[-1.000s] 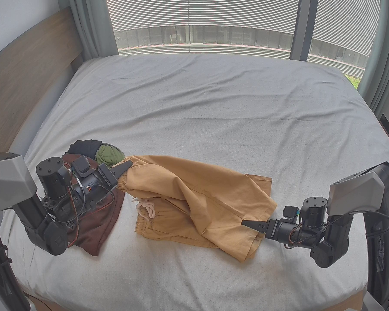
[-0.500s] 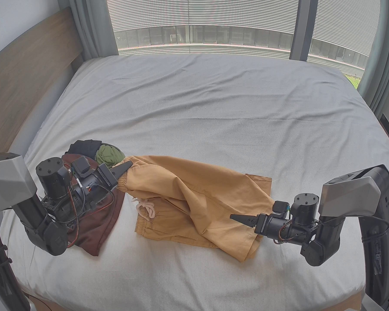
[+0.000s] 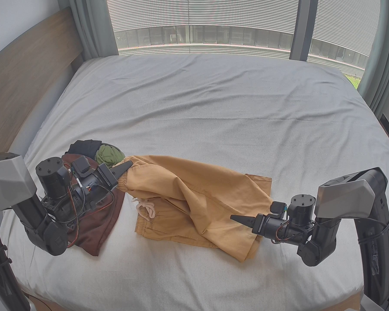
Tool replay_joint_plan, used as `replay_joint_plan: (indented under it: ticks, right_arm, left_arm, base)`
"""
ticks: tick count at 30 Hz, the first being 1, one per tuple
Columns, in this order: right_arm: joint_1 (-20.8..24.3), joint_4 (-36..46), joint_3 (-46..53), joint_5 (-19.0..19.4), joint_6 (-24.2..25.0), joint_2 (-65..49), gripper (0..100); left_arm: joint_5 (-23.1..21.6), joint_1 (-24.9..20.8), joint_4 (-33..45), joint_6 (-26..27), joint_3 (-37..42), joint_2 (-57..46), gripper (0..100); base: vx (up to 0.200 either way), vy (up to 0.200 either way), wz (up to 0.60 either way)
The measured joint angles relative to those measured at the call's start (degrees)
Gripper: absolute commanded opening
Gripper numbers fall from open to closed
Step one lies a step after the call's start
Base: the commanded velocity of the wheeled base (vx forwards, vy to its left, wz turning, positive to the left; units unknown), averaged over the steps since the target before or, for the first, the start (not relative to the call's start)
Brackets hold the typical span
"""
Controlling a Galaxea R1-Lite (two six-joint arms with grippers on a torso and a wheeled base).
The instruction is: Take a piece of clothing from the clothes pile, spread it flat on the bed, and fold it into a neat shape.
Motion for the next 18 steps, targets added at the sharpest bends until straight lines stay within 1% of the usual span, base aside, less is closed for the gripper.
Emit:
replay_joint_plan:
  ticks: [5, 10, 18]
  right_arm:
    - [-0.1, -0.1, -0.2, -0.2, -0.1, 0.2, 0]
    - [-0.3, -0.1, 0.2, -1.4, 0.0, -0.9, 0]
    - [-1.8, 0.1, 3.2, -1.4, -0.1, -8.1, 0]
  left_arm:
    - [0.0, 0.0, 0.0, 0.0, 0.0, 0.1, 0]
    - [-0.1, 0.4, 0.0, 0.0, 0.1, 0.0, 0]
    - [-1.6, 3.5, 0.4, 0.2, 0.4, -1.3, 0]
  base:
    - [0.000, 0.000, 0.00]
    - [0.000, 0.000, 0.00]
    - [0.000, 0.000, 0.00]
